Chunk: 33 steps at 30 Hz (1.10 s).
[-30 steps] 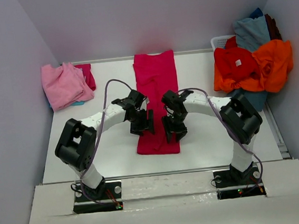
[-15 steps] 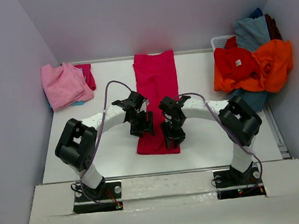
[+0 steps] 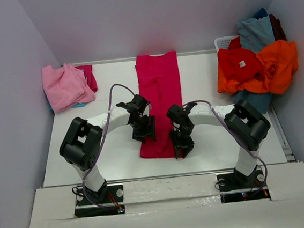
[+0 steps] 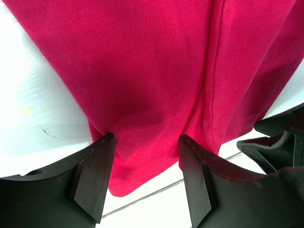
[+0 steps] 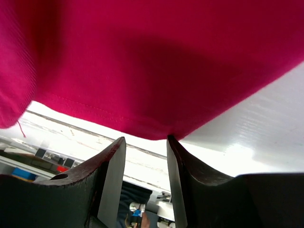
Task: Fold and stack the t-shirts
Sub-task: Fold the tshirt
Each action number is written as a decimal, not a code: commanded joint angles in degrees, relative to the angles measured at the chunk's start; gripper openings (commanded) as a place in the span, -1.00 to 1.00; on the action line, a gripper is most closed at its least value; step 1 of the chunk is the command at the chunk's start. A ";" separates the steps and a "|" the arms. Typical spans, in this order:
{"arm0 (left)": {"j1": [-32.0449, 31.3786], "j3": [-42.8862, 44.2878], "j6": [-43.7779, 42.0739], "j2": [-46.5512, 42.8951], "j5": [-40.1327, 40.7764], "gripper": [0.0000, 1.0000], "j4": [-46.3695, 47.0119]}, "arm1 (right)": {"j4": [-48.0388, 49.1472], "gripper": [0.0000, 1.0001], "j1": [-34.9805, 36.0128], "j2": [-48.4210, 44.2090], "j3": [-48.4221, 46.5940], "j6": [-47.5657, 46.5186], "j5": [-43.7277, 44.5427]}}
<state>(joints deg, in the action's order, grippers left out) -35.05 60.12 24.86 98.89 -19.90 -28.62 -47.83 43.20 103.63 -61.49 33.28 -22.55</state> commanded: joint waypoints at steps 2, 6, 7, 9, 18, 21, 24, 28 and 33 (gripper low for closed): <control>-0.28 1.49 -1.22 -0.19 0.21 0.34 -1.96 | 0.81 -0.08 0.57 -2.56 2.43 0.91 1.01; -0.28 1.49 -1.22 -0.01 0.21 0.34 -2.14 | 0.72 -0.08 0.57 -3.35 3.66 1.35 1.80; -0.28 1.49 -1.22 -0.19 0.30 0.34 -2.23 | 0.64 -0.08 0.57 -3.61 3.84 1.53 2.15; -0.28 1.32 -1.22 -0.80 0.65 0.34 -2.32 | 0.90 -0.08 0.57 -4.31 4.19 1.70 2.51; -0.28 -0.70 -0.87 -1.86 0.21 0.34 -1.96 | -0.23 -0.08 0.57 -9.15 0.78 3.99 3.47; -0.28 -0.35 -0.87 -1.95 0.39 0.34 -2.14 | -1.38 -0.08 0.57 -8.37 -3.87 3.99 3.91; -0.28 0.00 -0.87 -1.95 0.30 0.34 -2.23 | -1.82 -0.08 0.57 -6.26 -7.66 3.72 3.91; -0.28 0.17 -0.87 -2.04 0.39 0.34 -2.32 | -1.47 -0.08 0.57 -2.40 -10.75 3.20 3.21; -0.28 0.26 -0.96 -2.04 0.30 0.34 -2.32 | 0.46 -0.08 0.57 1.30 -11.90 2.58 2.16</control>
<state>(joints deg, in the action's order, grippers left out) -35.05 60.07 24.49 98.94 -19.53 -29.63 -48.71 43.22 102.28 -71.75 36.25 -19.53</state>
